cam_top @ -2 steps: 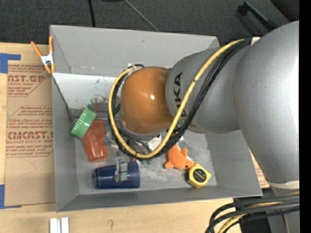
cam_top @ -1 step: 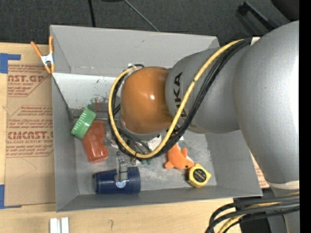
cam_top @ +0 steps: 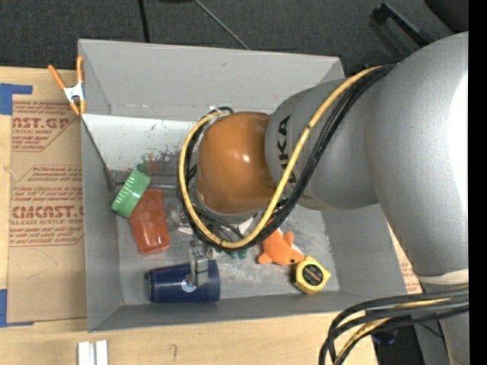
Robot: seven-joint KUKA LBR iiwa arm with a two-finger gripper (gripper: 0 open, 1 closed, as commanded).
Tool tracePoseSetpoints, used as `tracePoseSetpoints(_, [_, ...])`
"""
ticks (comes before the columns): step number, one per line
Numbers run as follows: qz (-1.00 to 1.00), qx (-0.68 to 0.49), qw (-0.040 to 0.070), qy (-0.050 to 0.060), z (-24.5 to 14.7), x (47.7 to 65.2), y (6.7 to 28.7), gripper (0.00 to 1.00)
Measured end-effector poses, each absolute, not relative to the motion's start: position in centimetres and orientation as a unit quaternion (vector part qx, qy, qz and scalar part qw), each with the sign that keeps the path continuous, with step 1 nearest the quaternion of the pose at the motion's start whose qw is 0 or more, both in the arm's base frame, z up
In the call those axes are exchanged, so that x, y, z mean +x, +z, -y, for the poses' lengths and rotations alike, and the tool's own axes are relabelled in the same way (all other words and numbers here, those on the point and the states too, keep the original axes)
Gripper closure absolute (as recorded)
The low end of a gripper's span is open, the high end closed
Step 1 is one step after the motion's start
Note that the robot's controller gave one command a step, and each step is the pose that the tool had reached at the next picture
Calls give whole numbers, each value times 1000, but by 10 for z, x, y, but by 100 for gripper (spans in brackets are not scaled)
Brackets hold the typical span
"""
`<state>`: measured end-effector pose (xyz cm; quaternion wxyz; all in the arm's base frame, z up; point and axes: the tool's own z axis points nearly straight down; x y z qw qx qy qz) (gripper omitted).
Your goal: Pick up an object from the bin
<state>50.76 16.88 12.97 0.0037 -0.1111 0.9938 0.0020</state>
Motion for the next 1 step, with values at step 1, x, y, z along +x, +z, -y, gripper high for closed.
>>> tracePoseSetpoints(1, [-993,-119,-5,1,-150,491,88,0])
